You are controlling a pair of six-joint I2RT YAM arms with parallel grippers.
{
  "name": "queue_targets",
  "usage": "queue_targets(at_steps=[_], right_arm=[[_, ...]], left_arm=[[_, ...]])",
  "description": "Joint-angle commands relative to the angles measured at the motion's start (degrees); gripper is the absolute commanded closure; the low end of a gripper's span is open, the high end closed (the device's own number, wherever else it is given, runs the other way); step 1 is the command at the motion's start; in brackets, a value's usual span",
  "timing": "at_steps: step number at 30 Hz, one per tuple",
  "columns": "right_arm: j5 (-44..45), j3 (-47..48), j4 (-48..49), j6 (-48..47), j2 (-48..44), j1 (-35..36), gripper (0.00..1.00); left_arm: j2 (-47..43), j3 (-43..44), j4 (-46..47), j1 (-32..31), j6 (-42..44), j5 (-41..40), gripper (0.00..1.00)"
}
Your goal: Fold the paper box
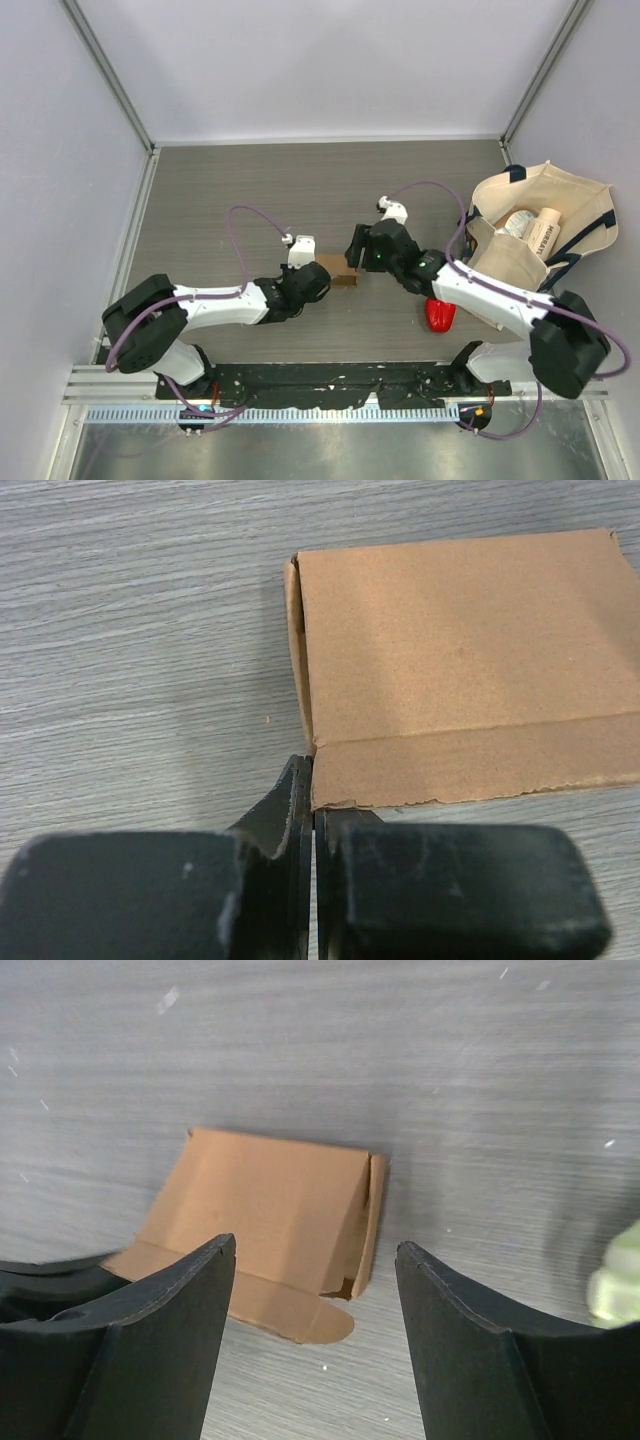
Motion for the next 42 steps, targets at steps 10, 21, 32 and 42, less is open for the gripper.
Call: queue_targets(at_steps=[10, 21, 32, 42], right_arm=[[-2.4, -5.5, 14.0, -5.2, 8.8, 0.6, 0.31], [-3.1, -8.3, 17.7, -6.4, 9.3, 0.5, 0.32], [-7.7, -11.7, 22.2, -6.4, 7.2, 0.2, 0.38], [-11.5, -13.9, 25.0, -6.2, 7.8, -3.2, 0.48]], left_arm=[[-5.8, -1.0, -2.8, -0.2, -0.3, 3.1, 0.61], [-28.7, -7.5, -5.9, 4.3, -0.6, 26.1, 0.14], [-8.2, -2.5, 9.2, 30.3, -4.1, 59.8, 0.26], [3.1, -1.7, 15.1, 31.5, -4.1, 59.8, 0.36]])
